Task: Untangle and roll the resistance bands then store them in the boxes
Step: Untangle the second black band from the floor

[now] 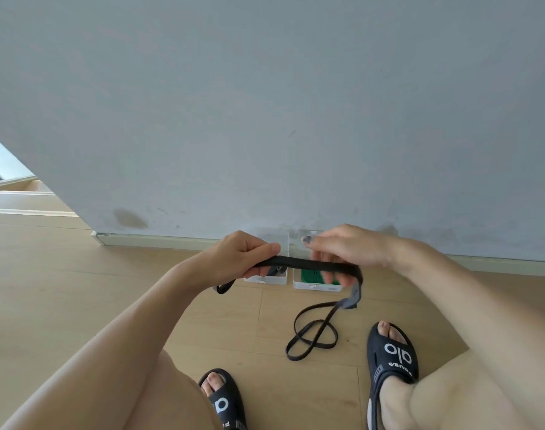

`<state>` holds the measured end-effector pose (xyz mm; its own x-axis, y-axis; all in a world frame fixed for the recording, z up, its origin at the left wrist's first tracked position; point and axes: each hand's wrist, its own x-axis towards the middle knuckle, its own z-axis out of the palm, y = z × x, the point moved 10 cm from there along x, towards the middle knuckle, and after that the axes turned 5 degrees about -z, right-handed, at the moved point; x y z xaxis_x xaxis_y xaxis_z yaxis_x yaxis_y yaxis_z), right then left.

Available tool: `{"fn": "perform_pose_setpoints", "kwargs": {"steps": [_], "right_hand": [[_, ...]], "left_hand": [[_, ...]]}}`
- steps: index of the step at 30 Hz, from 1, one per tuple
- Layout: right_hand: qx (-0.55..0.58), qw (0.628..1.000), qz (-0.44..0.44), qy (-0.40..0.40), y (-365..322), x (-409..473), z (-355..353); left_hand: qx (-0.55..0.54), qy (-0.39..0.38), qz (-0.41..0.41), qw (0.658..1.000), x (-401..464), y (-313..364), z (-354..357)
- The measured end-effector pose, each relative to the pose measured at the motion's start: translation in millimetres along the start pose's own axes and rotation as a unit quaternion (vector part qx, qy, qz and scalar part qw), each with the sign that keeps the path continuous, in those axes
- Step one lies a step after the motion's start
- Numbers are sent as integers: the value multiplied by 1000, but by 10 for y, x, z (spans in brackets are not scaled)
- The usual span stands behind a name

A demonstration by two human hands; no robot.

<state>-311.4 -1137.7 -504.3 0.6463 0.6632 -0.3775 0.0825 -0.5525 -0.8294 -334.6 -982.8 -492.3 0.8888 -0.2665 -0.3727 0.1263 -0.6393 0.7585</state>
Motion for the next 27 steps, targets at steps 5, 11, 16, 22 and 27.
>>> {"fn": "perform_pose_setpoints", "kwargs": {"steps": [5, 11, 16, 22, 27], "right_hand": [[34, 997, -59, -33, -275, 102, 385], [14, 999, -27, 24, -171, 99, 125], [61, 996, 4, 59, -23, 38, -151], [72, 995, 12, 70, 34, 41, -196], [89, 993, 10, 73, 52, 5, -234]], "left_hand": [[7, -27, 15, 1000, 51, 128, 188], [-34, -47, -20, 998, 12, -6, 113], [-76, -8, 11, 997, -87, -55, -105], [-144, -14, 24, 989, -112, -135, -185], [-146, -20, 31, 989, -99, -138, -158]]}}
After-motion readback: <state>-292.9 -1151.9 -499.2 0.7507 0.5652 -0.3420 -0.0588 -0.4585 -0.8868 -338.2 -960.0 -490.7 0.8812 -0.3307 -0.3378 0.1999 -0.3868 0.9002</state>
